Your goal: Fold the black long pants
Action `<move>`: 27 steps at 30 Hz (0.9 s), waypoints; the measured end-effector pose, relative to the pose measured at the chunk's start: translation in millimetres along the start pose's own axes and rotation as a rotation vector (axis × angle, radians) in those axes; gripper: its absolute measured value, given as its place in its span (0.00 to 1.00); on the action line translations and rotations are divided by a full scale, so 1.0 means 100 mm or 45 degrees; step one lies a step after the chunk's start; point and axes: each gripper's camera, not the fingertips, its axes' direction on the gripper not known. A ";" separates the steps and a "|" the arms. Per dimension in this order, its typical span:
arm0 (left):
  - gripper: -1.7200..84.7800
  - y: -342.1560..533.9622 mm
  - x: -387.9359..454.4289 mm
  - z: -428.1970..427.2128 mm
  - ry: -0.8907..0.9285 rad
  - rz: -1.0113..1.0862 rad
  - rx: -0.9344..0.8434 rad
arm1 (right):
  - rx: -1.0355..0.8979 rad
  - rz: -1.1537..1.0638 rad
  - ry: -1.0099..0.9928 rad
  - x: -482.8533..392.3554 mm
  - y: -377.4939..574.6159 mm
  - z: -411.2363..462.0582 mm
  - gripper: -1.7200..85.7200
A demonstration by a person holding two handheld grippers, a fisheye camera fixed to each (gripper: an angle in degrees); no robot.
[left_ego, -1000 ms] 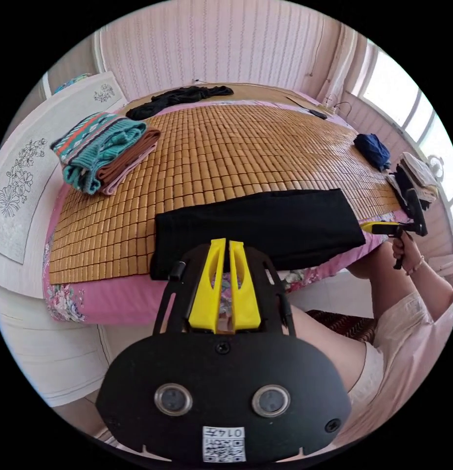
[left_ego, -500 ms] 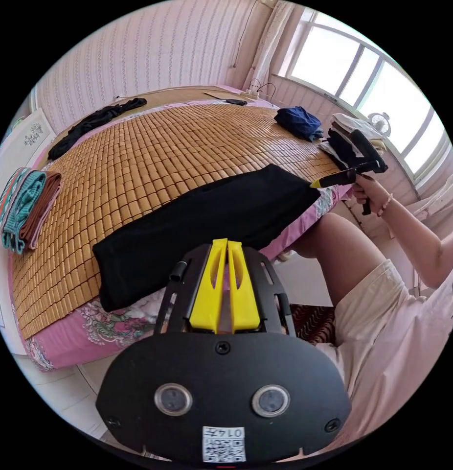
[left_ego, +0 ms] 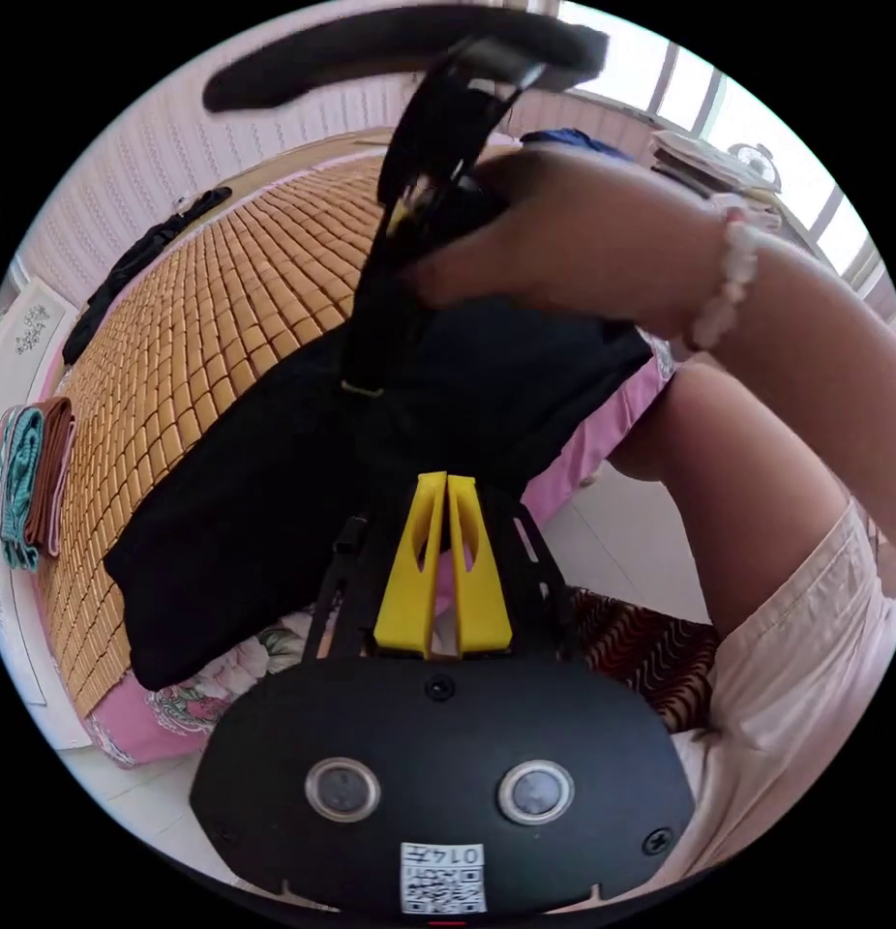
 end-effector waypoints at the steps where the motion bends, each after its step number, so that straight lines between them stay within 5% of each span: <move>1: 0.01 0.08 0.03 0.00 -0.008 0.008 0.112 | -0.019 0.016 -0.028 0.06 -0.06 0.10 0.01; 4: 0.01 0.13 0.08 -0.05 -0.002 -0.016 0.143 | -0.106 0.084 -0.237 0.31 -0.14 0.01 0.01; 9: 0.01 0.12 0.21 -0.08 -0.041 0.017 0.113 | -0.066 0.049 -0.073 0.35 -0.25 -0.08 0.01; 14: 0.02 0.23 0.29 -0.09 -0.021 -0.008 0.192 | 0.002 0.136 -0.218 0.62 -0.01 -0.10 0.02; 19: 0.09 0.24 0.48 -0.35 0.103 0.032 0.353 | 0.352 0.410 -0.224 1.00 1.27 -0.54 0.04; 27: 0.14 -0.20 1.02 -0.29 0.225 0.260 0.419 | 0.236 0.867 -0.263 1.50 2.85 -0.29 0.15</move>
